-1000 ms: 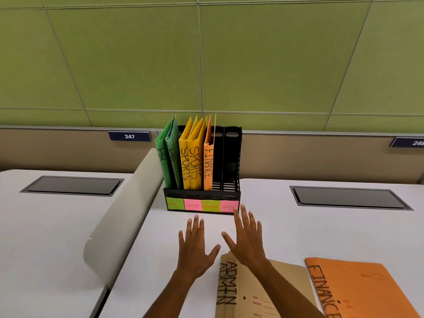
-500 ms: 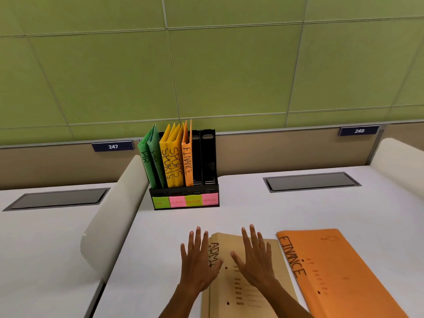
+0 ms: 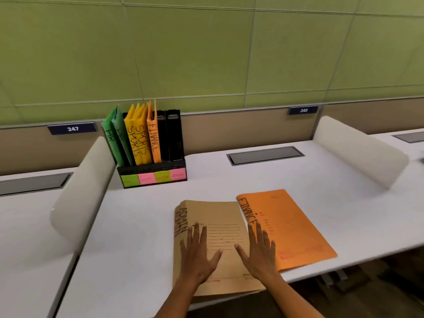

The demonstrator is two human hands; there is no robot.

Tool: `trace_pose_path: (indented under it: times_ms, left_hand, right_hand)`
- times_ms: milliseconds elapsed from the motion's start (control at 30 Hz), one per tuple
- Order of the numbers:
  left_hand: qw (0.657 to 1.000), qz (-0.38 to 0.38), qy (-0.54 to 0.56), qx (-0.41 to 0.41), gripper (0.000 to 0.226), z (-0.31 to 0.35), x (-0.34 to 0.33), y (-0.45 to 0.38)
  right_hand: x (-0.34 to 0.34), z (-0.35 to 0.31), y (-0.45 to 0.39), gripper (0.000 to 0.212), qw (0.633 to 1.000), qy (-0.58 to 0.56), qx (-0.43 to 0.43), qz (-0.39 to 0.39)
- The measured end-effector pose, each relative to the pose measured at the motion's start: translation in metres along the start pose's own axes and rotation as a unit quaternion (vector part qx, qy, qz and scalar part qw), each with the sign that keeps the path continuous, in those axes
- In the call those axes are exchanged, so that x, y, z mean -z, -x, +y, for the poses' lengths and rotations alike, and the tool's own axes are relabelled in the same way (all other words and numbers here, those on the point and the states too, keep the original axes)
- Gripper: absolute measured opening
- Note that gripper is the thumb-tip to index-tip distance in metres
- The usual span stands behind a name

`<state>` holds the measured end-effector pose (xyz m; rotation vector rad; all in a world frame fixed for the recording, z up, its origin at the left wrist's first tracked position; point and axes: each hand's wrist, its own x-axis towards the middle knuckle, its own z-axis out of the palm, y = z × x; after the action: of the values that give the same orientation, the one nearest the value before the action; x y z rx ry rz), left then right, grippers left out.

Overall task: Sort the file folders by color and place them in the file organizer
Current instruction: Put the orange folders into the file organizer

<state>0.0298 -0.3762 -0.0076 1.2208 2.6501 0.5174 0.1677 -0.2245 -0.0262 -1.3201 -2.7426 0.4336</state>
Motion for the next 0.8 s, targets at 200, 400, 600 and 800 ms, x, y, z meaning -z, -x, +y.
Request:
trace_pose_path:
  times_ms: [200,400,600,800]
  left_hand:
    - [0.998,-0.057,0.012,-0.017,0.089,0.037,-0.018,0.011]
    - [0.996,-0.082,0.036,-0.027,0.088,0.076,-0.033,-0.001]
    - [0.994,-0.097,0.044,-0.006,0.089,0.122,-0.053,-0.023]
    - [0.99,-0.122,0.068,0.003,0.091,0.166,-0.079,-0.037]
  right_hand:
    - [0.013,0.043,0.015,0.086,0.998,-0.008,-0.058,-0.021]
    - [0.023,0.09,0.007,0.086,0.995,-0.019,-0.09,-0.023]
    - [0.032,0.143,-0.01,0.086,0.994,-0.02,-0.098,-0.033]
    - [0.042,0.199,-0.032,0.085,0.993,0.004,-0.111,-0.032]
